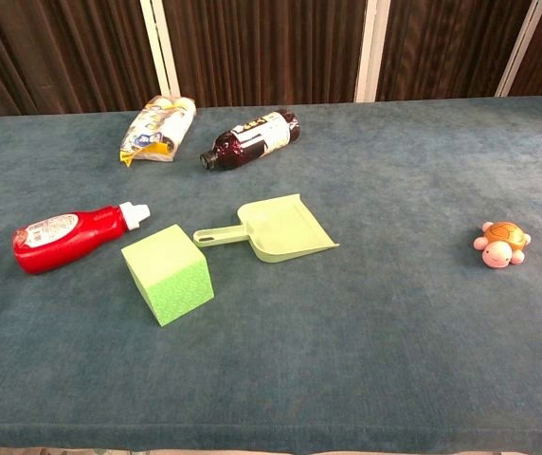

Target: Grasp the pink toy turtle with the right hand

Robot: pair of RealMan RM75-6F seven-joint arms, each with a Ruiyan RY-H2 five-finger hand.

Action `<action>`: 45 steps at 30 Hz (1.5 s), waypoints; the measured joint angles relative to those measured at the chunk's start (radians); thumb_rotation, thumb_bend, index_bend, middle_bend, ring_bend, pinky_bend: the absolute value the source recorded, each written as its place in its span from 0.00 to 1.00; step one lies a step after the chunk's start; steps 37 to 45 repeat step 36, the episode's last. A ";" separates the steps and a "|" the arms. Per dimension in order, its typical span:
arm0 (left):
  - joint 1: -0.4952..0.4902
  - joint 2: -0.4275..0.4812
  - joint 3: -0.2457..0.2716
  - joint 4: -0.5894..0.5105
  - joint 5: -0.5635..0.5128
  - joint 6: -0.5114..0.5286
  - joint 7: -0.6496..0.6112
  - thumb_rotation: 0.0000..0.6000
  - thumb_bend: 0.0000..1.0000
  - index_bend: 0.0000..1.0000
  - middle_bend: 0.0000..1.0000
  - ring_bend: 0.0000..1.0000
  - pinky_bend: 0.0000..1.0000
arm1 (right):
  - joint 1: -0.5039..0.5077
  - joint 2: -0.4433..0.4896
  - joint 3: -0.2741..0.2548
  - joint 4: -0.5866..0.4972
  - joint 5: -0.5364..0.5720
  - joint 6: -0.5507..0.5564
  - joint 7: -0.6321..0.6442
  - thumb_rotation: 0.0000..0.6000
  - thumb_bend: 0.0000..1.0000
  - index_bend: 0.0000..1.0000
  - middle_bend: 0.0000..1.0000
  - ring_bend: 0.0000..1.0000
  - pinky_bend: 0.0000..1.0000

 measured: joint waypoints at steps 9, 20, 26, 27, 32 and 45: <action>-0.002 0.012 -0.007 -0.022 -0.005 -0.002 0.025 1.00 0.40 0.09 0.10 0.11 0.34 | -0.184 0.132 0.026 -0.141 0.101 0.169 -0.173 1.00 0.01 0.10 0.16 0.14 0.29; -0.011 0.031 -0.013 -0.062 -0.005 -0.011 0.060 1.00 0.40 0.09 0.10 0.11 0.34 | -0.189 0.131 0.045 -0.106 0.126 0.087 -0.152 1.00 0.01 0.09 0.11 0.13 0.29; -0.012 0.040 -0.012 -0.068 -0.001 -0.009 0.054 1.00 0.40 0.09 0.10 0.11 0.34 | -0.195 0.121 0.062 -0.097 0.117 0.097 -0.137 1.00 0.01 0.09 0.11 0.13 0.29; -0.013 0.040 -0.012 -0.068 -0.002 -0.010 0.052 1.00 0.40 0.09 0.10 0.11 0.34 | -0.197 0.120 0.064 -0.097 0.115 0.097 -0.133 1.00 0.01 0.09 0.11 0.13 0.29; -0.019 0.040 -0.012 -0.069 0.002 -0.018 0.054 1.00 0.40 0.09 0.10 0.11 0.34 | -0.203 0.122 0.071 -0.099 0.108 0.105 -0.119 1.00 0.01 0.09 0.11 0.13 0.29; -0.019 0.039 -0.011 -0.072 0.003 -0.019 0.059 1.00 0.40 0.09 0.10 0.11 0.34 | -0.209 0.122 0.076 -0.098 0.101 0.109 -0.112 1.00 0.01 0.09 0.11 0.13 0.29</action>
